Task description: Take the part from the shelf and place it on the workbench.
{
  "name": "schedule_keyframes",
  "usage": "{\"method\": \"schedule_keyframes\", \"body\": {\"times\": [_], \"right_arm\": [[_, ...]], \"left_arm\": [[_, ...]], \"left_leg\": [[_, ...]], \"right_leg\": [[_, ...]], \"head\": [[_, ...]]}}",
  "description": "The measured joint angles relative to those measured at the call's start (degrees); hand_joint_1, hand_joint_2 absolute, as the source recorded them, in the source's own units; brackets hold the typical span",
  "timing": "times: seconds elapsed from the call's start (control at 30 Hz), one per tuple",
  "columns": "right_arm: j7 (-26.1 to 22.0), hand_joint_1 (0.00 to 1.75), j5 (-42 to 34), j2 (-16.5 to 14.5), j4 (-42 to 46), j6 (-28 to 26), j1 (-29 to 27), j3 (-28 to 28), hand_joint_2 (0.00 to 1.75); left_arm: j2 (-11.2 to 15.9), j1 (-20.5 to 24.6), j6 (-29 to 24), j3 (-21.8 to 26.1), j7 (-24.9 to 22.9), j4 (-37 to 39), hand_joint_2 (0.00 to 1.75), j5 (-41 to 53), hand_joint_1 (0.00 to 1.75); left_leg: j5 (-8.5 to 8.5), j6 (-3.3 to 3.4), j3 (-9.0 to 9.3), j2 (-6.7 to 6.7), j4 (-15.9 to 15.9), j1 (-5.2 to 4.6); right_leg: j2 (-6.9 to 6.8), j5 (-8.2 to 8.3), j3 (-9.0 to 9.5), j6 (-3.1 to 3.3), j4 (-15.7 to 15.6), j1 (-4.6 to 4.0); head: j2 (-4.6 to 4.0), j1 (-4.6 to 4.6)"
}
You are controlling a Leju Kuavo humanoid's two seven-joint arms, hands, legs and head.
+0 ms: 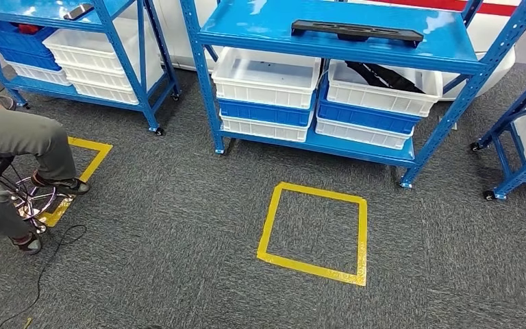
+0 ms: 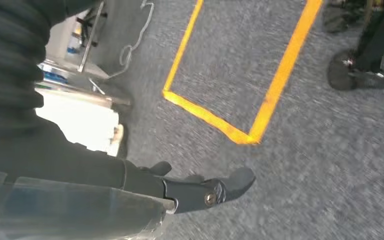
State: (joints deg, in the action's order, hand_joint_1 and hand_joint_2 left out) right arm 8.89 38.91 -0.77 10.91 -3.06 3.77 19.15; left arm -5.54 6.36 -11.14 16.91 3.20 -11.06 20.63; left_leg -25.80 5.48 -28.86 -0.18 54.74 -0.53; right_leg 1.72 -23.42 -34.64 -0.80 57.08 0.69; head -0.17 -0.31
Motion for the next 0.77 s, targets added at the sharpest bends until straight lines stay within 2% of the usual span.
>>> {"method": "schedule_keyframes", "body": {"times": [0.03, 0.1, 0.13, 0.17, 0.2, 0.27, 0.3, 0.33, 0.37, 0.43, 0.5, 0.53, 0.6, 0.63, 0.67, 0.7, 0.77], "right_arm": [[0.0, 0.0, 0.0, 0.1, 0.0, 0.0, 0.0, 0.0, 1.75], [0.0, 0.0, 0.1, 0.3, 0.0, -0.1, 0.0, 0.0, 1.75], [0.1, 0.0, 0.2, 0.4, 0.0, -0.1, 0.0, 0.0, 1.75], [0.1, 0.0, 0.3, 0.6, 0.0, -0.1, 0.0, 0.0, 1.75], [0.1, 0.0, 0.5, 0.7, 0.0, -0.2, 0.0, 0.0, 1.75], [0.3, 0.0, 0.7, 0.9, 0.0, -0.3, 0.0, 0.0, 1.75], [0.3, 0.0, 0.7, 0.9, 0.0, -0.3, 0.1, 0.0, 1.75], [0.4, 0.0, 0.8, 0.9, 0.0, -0.3, 0.2, 0.0, 1.75], [0.4, 0.0, 0.9, 0.8, 0.0, -0.3, 0.3, 0.0, 1.75], [0.7, 0.0, 1.0, 0.8, 0.0, -0.3, 0.3, 0.0, 1.75], [0.9, 0.0, 1.2, 0.8, 0.0, -0.3, 0.2, 0.0, 1.75], [1.0, 0.0, 1.3, 0.8, 0.0, -0.3, 0.2, 0.0, 1.75], [1.1, 0.0, 1.5, 0.8, 0.0, -0.4, 0.2, 0.0, 1.75], [1.2, 0.0, 1.6, 0.8, 0.0, -0.4, 0.1, 0.0, 1.75], [1.2, 0.0, 1.7, 0.8, 0.0, -0.5, 0.1, 0.0, 1.75], [1.3, 0.0, 1.7, 0.8, 0.0, -0.5, 0.0, 0.0, 1.75], [1.3, 0.0, 1.8, 0.8, 0.0, -0.6, 0.0, 0.0, 1.75]], "left_arm": [[-0.1, 0.0, 0.0, 0.0, 0.0, 0.0, 0.0, 0.0, 0.0], [-0.2, -0.2, 0.0, 0.0, 0.0, 0.0, 0.0, 0.0, 0.0], [-0.3, -0.2, 0.0, 0.0, 0.0, 0.0, 0.0, 0.0, 0.0], [-0.4, -0.3, 0.0, 0.0, 0.0, 0.0, 0.0, 0.0, 0.0], [-0.4, -0.3, 0.0, 0.0, 0.0, 0.0, 0.0, 0.0, 0.0], [-0.5, -0.3, 0.0, 0.0, 0.0, 0.0, 0.0, 0.0, 0.0], [-0.5, -0.3, 0.0, 0.0, 0.0, 0.0, 0.0, 0.1, 0.0], [-0.5, -0.3, 0.1, 0.0, 0.0, 0.0, 0.0, 0.1, 0.0], [-0.5, -0.2, 0.1, 0.0, 0.0, 0.0, 0.0, 0.2, 0.0], [-0.5, -0.2, 0.2, 0.0, -0.1, 0.0, 0.0, 0.3, 0.0], [-0.5, -0.2, 0.3, 0.0, -0.3, 0.0, 0.0, 0.4, 0.0], [-0.5, -0.2, 0.3, 0.0, -0.4, 0.0, 0.0, 0.5, 0.0], [-0.5, -0.2, 0.3, 0.0, -0.5, 0.0, 0.0, 0.7, 0.0], [-0.5, -0.2, 0.3, 0.0, -0.6, 0.0, 0.0, 0.8, 0.0], [-0.5, -0.2, 0.3, 0.0, -0.6, 0.0, 0.0, 0.9, 0.0], [-0.5, -0.2, 0.3, 0.0, -0.7, 0.0, 0.0, 1.0, 0.0], [-0.5, -0.2, 0.3, 0.0, -0.7, 0.0, 0.0, 1.0, 0.0]], "left_leg": [[0.87, -0.08, 0.05, 0.18, -0.9, 0.19], [1.65, -0.51, -0.65, 0.56, -1.2, 0.19], [1.89, -0.9, -1.04, 0.76, -1.2, 0.22], [2.08, -1.21, -1.36, 0.94, -1.1, 0.29], [2.24, -1.55, -1.63, 1.07, -1.0, 0.41], [2.25, -2.38, -2.21, 1.26, -0.2, 0.66], [1.97, -2.95, -2.61, 1.36, 0.5, 0.63], [1.65, -3.46, -2.95, 1.45, 1.2, 0.56], [1.37, -3.89, -3.19, 1.53, 1.7, 0.47], [1.15, -4.29, -3.33, 1.6, 2.1, 0.73], [-0.06, -4.71, -3.89, 1.33, 3.7, 1.21], [-1.67, -5.01, -4.82, 1.12, 6.1, 1.39], [-5.97, -5.52, -7.96, 0.8, 13.5, 1.51], [-7.5, -5.59, -9.55, 0.77, 17.0, 1.54], [-7.95, -5.48, -10.44, 0.75, 19.0, 1.55], [-7.25, -5.16, -10.26, 0.71, 18.7, 1.5], [-4.55, -4.33, -8.14, 0.58, 14.6, 1.33]], "right_leg": [[-0.36, -1.38, -1.12, 0.26, 2.2, -0.09], [-0.79, -5.35, -4.48, 0.72, 9.7, 0.29], [-0.89, -6.76, -5.79, 0.54, 13.1, 0.54], [-1.0, -7.36, -6.16, 0.06, 14.7, 0.82], [-1.15, -7.07, -5.26, -0.64, 13.9, 1.09], [-1.82, -5.08, -0.32, -2.16, 6.3, 1.79], [-2.07, -4.25, 1.96, -2.42, 2.7, 1.95], [-2.24, -3.77, 3.45, -2.24, 0.3, 1.99], [-2.28, -3.67, 3.91, -1.73, -0.6, 1.9], [-1.97, -3.48, 3.75, -0.53, -0.3, 1.75], [-1.8, -3.19, 3.83, 0.18, -0.2, 1.84], [-1.75, -3.01, 3.82, 0.47, -0.2, 1.86], [-1.69, -2.86, 3.61, 0.71, -0.2, 1.55], [-1.67, -2.83, 3.53, 0.75, -0.2, 1.36], [-1.63, -2.82, 3.49, 0.75, -0.2, 1.15], [-1.56, -2.82, 3.51, 0.75, -0.2, 0.9], [-1.39, -2.82, 3.63, 0.75, -0.2, 0.52]], "head": [[0.0, 0.12], [0.0, 0.22], [0.0, 0.23], [0.0, 0.2], [0.0, 0.22], [0.0, 0.26], [0.0, 0.38], [0.0, 0.31], [0.0, 0.22], [0.0, -0.1], [0.0, -0.16], [0.0, -0.19], [0.0, -0.28], [0.0, -0.28], [0.0, -0.27], [0.0, -0.26], [0.0, -0.26]]}}
